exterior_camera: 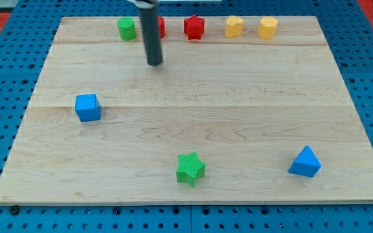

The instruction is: Push the blue cube towards the red circle

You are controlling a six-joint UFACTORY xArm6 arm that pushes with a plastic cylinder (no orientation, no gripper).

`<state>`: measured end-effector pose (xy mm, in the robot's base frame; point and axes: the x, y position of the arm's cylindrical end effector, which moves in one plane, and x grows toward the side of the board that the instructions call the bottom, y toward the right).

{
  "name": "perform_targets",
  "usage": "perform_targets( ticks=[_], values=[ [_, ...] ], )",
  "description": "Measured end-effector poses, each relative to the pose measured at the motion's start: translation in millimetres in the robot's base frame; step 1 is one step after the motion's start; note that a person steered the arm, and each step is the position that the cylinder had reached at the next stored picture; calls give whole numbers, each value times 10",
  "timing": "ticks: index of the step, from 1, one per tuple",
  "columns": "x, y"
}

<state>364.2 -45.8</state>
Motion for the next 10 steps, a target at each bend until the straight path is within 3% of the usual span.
perform_targets(
  ticks=[1,2,3,4,5,7,9,10],
  values=[
    [862,-9],
    [1346,-575],
    [1287,-1297],
    [988,-1616],
    [789,-1599],
    [765,-784],
    [483,-815],
    [476,-561]
  ],
)
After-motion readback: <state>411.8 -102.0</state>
